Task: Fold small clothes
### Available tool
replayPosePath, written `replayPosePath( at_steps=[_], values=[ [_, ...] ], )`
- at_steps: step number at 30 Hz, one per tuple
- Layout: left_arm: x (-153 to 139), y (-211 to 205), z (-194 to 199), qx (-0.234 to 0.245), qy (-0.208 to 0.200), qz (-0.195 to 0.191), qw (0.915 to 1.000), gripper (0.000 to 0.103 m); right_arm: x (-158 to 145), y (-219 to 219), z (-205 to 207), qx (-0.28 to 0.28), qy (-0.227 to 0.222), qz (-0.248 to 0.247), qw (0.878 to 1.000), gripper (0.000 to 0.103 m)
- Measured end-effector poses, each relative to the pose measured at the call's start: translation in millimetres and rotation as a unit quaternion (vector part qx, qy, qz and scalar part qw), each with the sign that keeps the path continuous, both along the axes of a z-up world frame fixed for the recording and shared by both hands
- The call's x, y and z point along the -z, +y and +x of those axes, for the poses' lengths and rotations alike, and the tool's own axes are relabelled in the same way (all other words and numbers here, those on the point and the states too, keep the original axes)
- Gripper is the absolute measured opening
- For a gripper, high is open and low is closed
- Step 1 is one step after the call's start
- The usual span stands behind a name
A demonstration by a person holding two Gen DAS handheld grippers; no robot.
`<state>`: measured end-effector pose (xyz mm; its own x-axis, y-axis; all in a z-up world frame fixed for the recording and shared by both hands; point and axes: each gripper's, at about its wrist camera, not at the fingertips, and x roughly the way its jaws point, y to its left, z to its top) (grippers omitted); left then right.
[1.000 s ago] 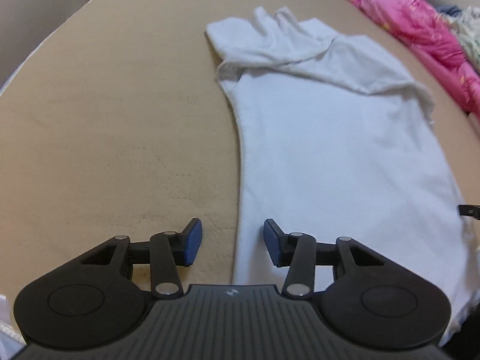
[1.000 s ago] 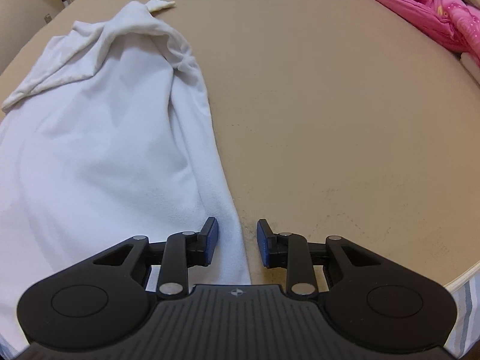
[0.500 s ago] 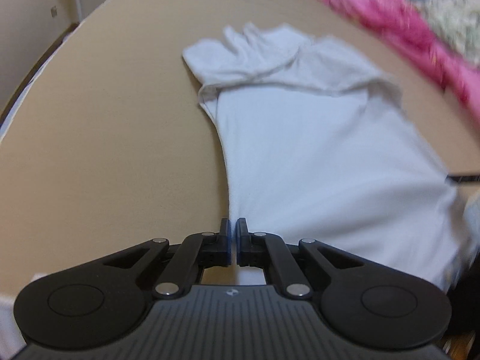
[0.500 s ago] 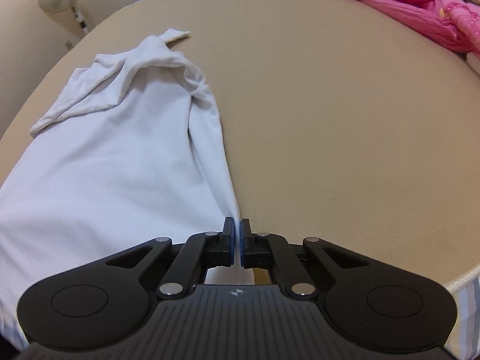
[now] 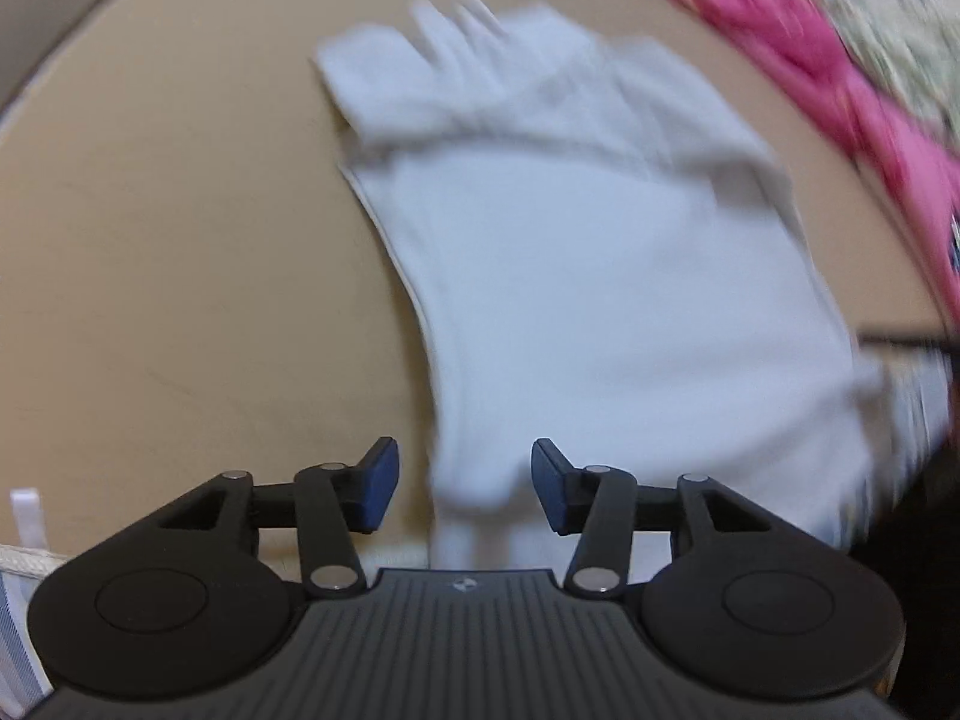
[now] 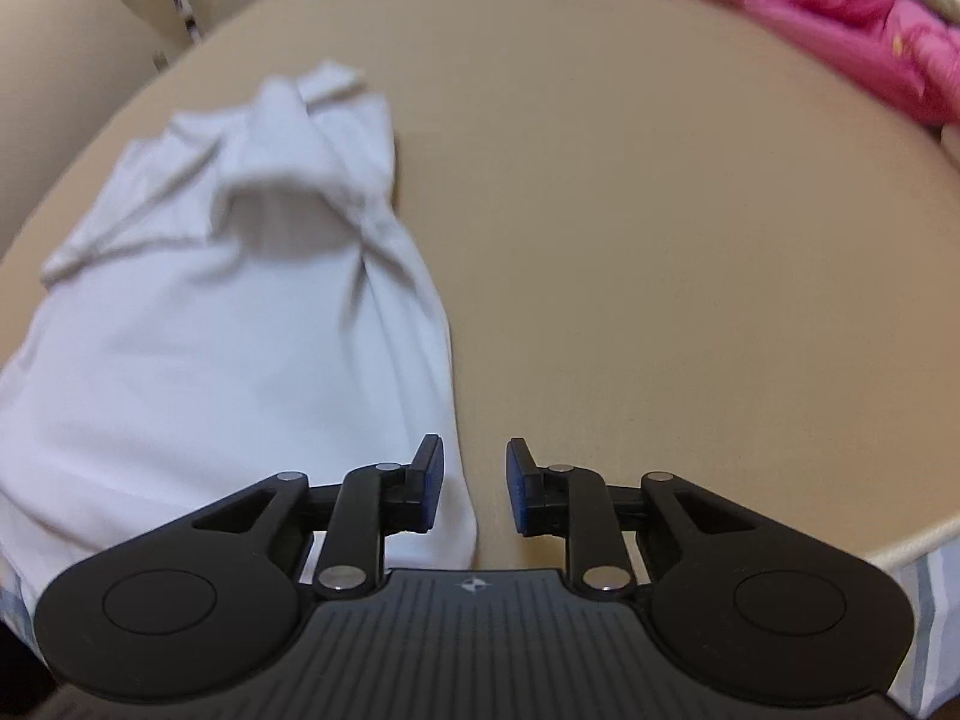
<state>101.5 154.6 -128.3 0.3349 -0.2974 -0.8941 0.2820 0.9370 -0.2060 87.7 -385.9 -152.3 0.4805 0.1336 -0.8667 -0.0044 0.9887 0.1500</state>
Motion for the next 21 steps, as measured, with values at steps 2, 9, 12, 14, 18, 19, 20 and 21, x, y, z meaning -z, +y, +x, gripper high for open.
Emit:
replayPosePath(
  at_steps=[2, 9, 12, 14, 18, 19, 20, 21],
  values=[
    [10, 1, -8, 0.023, 0.012, 0.002, 0.9997, 0.054, 5, -2, -5, -0.013, 0.015, 0.005, 1.0, 0.025],
    [25, 6, -20, 0.037, 0.019, 0.013, 0.999, 0.011, 12, -19, -36, -0.028, 0.042, 0.046, 0.998, 0.03],
    [24, -2, -29, 0.071, 0.004, 0.028, 0.9971, 0.006, 17, -4, -46, -0.067, 0.054, 0.012, 0.996, 0.03],
    [15, 2, -34, 0.084, -0.006, 0.016, 0.9964, 0.005, 18, 4, -53, -0.087, 0.051, -0.01, 0.995, 0.03],
    [5, 13, -39, 0.072, -0.022, -0.012, 0.9971, 0.005, 8, -8, -65, -0.077, 0.035, 0.018, 0.996, 0.029],
    [6, 14, -42, 0.075, -0.021, -0.013, 0.9969, 0.005, 7, -10, -66, -0.075, 0.035, 0.021, 0.996, 0.03],
    [6, 13, -44, 0.082, -0.021, -0.009, 0.9964, 0.005, 9, -10, -68, -0.078, 0.04, 0.023, 0.996, 0.03],
    [8, 11, -46, 0.091, -0.021, -0.003, 0.9957, 0.005, 11, -9, -71, -0.087, 0.047, 0.022, 0.995, 0.03]
  ],
)
